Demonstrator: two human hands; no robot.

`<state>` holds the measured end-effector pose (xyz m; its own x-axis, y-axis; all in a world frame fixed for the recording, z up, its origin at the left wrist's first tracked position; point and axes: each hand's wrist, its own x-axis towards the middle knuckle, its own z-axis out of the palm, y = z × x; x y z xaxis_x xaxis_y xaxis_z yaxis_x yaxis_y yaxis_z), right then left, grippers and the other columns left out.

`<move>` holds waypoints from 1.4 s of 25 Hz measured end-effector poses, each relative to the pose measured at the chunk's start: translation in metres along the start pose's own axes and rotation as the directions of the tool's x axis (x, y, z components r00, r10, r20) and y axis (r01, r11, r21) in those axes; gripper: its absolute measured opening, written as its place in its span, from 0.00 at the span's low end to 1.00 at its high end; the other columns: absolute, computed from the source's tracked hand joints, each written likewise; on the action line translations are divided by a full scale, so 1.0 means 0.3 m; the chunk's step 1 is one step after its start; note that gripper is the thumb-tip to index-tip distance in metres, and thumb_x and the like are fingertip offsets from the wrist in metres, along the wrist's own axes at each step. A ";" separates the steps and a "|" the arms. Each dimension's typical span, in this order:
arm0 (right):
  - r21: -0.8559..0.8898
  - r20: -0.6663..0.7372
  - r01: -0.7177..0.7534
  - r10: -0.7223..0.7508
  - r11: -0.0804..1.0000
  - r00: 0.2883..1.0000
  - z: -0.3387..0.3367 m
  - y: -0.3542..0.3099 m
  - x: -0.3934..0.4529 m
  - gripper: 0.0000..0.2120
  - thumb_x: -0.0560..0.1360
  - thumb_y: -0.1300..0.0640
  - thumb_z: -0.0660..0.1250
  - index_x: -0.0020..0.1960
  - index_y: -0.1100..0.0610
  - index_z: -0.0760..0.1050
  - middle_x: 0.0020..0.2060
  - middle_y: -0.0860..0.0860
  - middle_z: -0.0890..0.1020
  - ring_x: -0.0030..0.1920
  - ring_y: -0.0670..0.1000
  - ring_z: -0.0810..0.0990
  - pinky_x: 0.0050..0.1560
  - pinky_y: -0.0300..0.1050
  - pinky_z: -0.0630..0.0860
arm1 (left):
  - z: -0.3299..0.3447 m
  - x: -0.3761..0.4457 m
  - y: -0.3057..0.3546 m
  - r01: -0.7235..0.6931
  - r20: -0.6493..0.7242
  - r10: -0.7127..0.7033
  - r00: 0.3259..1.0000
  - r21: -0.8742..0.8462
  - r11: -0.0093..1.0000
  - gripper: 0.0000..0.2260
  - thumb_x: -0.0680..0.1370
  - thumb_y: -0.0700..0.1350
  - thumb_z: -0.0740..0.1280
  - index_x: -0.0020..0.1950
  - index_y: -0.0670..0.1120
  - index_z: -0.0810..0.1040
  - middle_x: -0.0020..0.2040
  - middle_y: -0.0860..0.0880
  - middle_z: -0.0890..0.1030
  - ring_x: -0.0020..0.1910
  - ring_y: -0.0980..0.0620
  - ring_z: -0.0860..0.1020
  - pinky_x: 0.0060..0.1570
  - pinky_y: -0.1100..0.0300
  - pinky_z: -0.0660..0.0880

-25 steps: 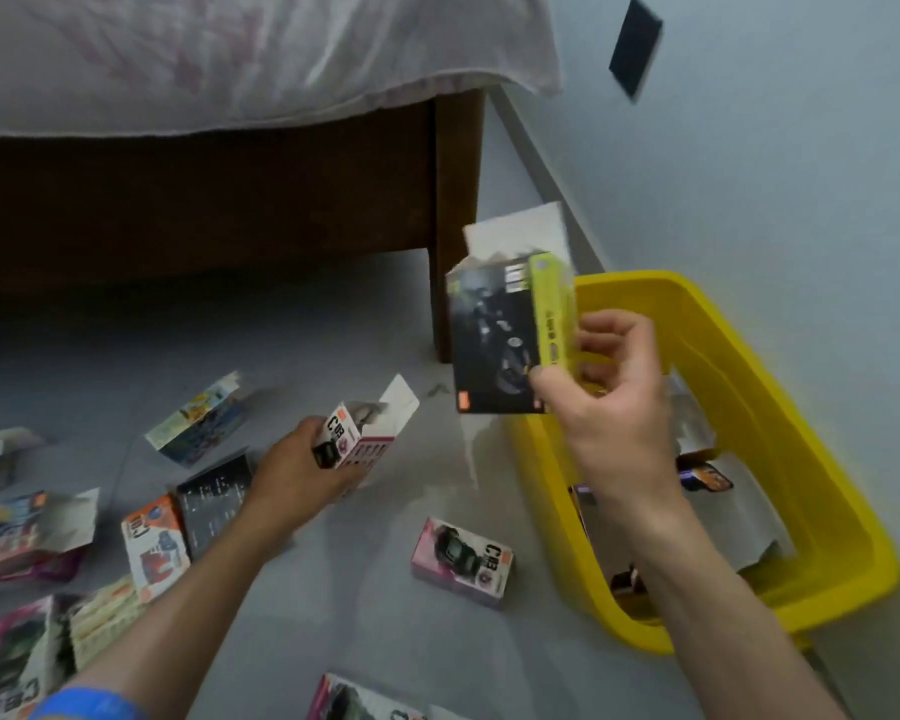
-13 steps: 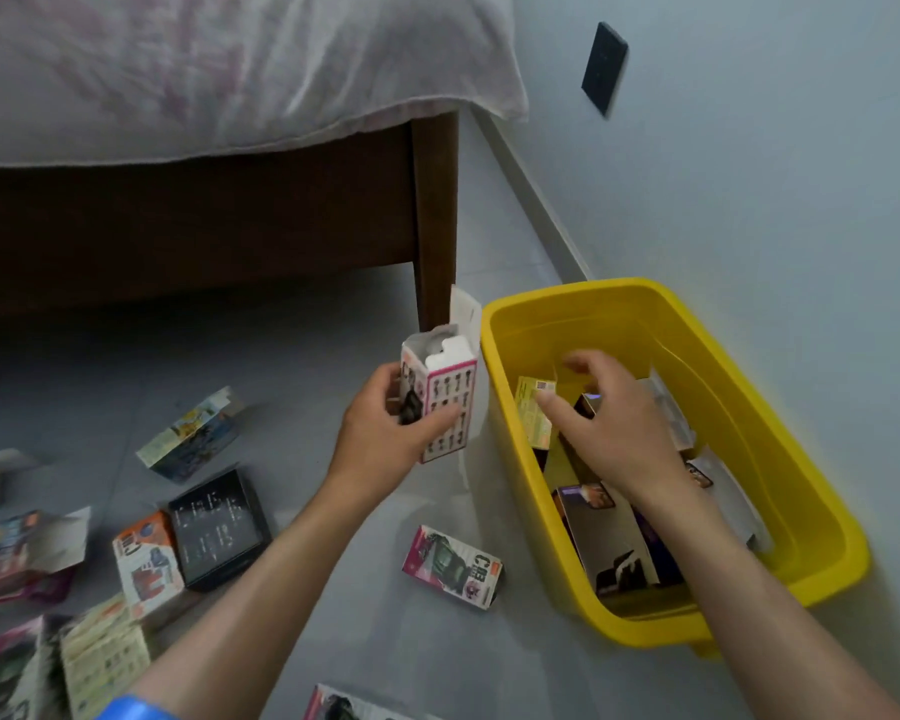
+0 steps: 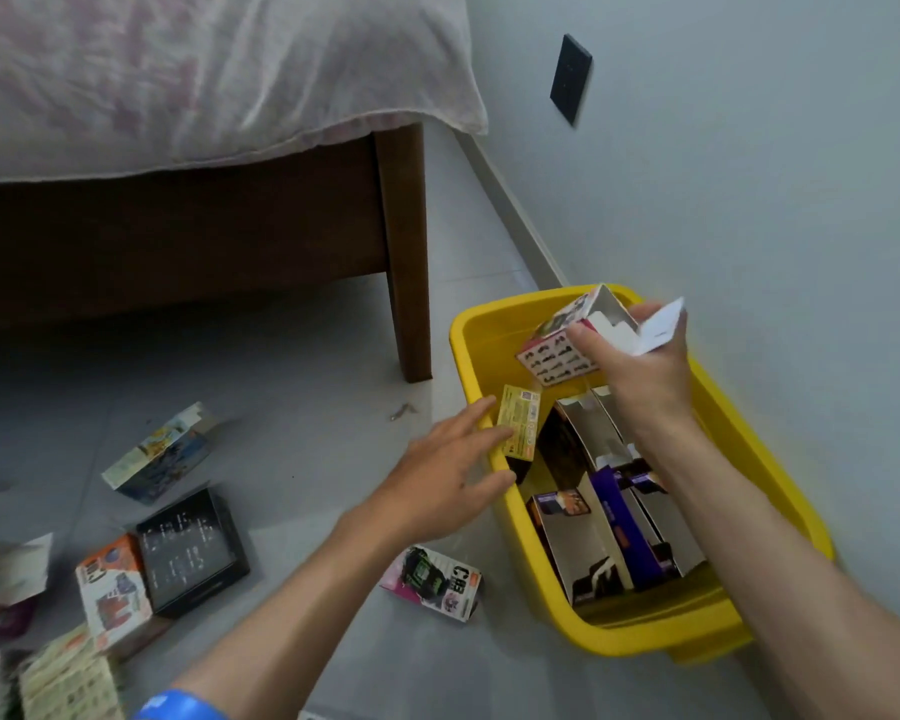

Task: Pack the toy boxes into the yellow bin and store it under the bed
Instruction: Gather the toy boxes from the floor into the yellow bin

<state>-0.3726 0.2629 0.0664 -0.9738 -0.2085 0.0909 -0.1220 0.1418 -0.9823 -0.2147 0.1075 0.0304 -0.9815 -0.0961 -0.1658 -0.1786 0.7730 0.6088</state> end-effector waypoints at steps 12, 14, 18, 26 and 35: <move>-0.313 0.474 0.334 -0.158 0.889 0.866 0.106 0.200 0.116 0.24 0.70 0.55 0.78 0.54 0.48 0.64 0.51 0.48 0.79 0.48 0.47 0.81 0.38 0.39 0.78 | 0.055 -0.011 -0.017 -0.013 0.060 0.015 0.998 -0.035 0.999 0.23 0.82 0.63 0.51 0.76 0.63 0.56 0.78 0.66 0.38 0.78 0.57 0.50 0.72 0.43 0.61; -0.316 0.523 0.292 -0.091 0.903 0.847 0.133 0.215 0.118 0.23 0.70 0.59 0.77 0.54 0.50 0.65 0.51 0.48 0.78 0.49 0.50 0.80 0.40 0.43 0.79 | 0.055 -0.013 -0.021 -0.019 0.071 0.021 0.997 -0.031 0.999 0.22 0.81 0.63 0.50 0.76 0.64 0.56 0.78 0.67 0.37 0.78 0.57 0.50 0.71 0.43 0.62; -0.302 0.642 0.244 0.007 0.922 0.767 0.114 0.198 0.158 0.23 0.69 0.61 0.78 0.52 0.47 0.67 0.49 0.43 0.77 0.48 0.50 0.80 0.38 0.39 0.78 | 0.047 -0.012 -0.013 -0.024 0.074 0.027 0.997 -0.038 0.999 0.23 0.81 0.63 0.51 0.76 0.62 0.57 0.77 0.68 0.37 0.78 0.54 0.55 0.69 0.47 0.65; -0.299 0.419 -0.045 0.174 0.953 0.891 0.153 0.176 0.189 0.25 0.69 0.44 0.76 0.59 0.50 0.69 0.50 0.47 0.82 0.49 0.49 0.83 0.45 0.47 0.81 | 0.055 -0.006 -0.025 -0.038 0.075 0.042 0.996 -0.053 0.998 0.22 0.81 0.64 0.50 0.75 0.64 0.56 0.77 0.68 0.36 0.77 0.52 0.56 0.68 0.47 0.68; -0.673 0.651 0.105 0.519 0.732 0.553 0.197 0.214 0.182 0.15 0.67 0.43 0.72 0.48 0.50 0.75 0.41 0.52 0.85 0.40 0.53 0.85 0.38 0.47 0.79 | 0.056 -0.005 -0.035 -0.059 0.063 0.061 0.996 -0.037 0.998 0.22 0.81 0.64 0.50 0.75 0.65 0.54 0.76 0.69 0.36 0.77 0.51 0.57 0.67 0.47 0.68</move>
<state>-0.4221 0.2033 -0.0015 -0.4773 -0.6718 -0.5664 -0.3211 0.7334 -0.5992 -0.2102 0.1100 0.0112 -0.9842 -0.0091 -0.1771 -0.1232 0.7533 0.6460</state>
